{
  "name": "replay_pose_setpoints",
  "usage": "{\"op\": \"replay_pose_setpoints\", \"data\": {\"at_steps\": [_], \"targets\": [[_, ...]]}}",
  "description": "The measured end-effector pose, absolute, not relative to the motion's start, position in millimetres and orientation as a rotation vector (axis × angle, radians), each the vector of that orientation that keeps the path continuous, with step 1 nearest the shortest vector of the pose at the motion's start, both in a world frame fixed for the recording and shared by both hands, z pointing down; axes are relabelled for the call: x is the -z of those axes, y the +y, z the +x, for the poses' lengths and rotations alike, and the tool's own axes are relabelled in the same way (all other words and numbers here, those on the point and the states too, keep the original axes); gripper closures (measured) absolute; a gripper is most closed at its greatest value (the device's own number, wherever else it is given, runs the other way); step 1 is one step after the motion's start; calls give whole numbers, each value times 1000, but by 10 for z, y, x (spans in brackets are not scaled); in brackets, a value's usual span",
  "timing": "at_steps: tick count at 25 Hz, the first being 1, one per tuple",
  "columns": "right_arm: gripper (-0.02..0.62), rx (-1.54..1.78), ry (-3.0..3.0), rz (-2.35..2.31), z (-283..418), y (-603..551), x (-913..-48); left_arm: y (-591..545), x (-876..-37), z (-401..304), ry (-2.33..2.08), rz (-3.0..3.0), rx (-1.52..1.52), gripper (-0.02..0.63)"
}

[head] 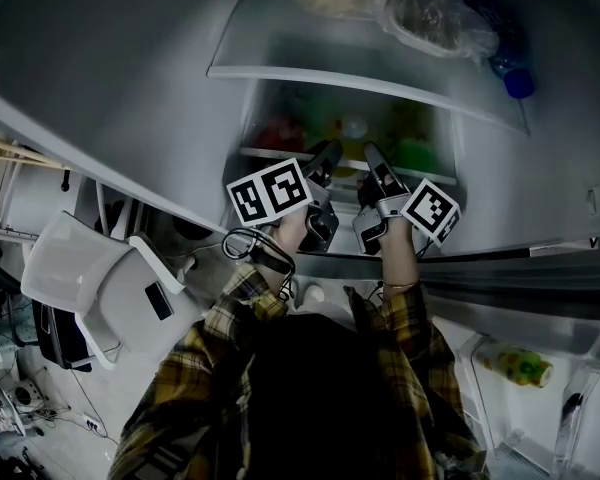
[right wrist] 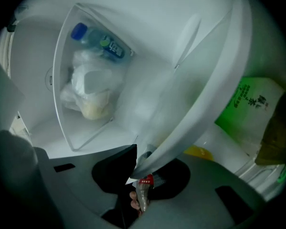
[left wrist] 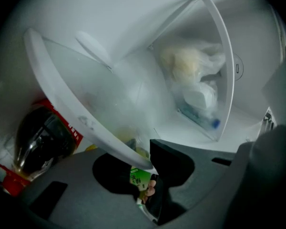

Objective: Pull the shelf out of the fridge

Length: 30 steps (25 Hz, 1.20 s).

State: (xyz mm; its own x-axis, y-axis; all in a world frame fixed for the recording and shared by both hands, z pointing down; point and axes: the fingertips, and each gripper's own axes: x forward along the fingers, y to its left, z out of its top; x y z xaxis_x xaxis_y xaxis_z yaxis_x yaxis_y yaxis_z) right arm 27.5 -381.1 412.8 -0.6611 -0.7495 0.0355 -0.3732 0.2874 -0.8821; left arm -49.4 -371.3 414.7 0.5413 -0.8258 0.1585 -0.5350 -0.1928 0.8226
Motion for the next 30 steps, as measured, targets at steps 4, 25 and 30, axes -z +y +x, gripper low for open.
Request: {"op": "replay_pose_setpoints", "data": {"at_steps": [4,25,30], "targets": [[516,1353,2145,-990,270,-3812,-4117,-3716,-4138,-496,-1086,1847,422,515],[560,1534,1895,-803,281,-3764,-4133,-3663,-4143,-477,-943,1694,594,561],[561,1539,1886,-799,297,-3713,-4134,-3612,-4146,-456,-935,1696,599,563]]}}
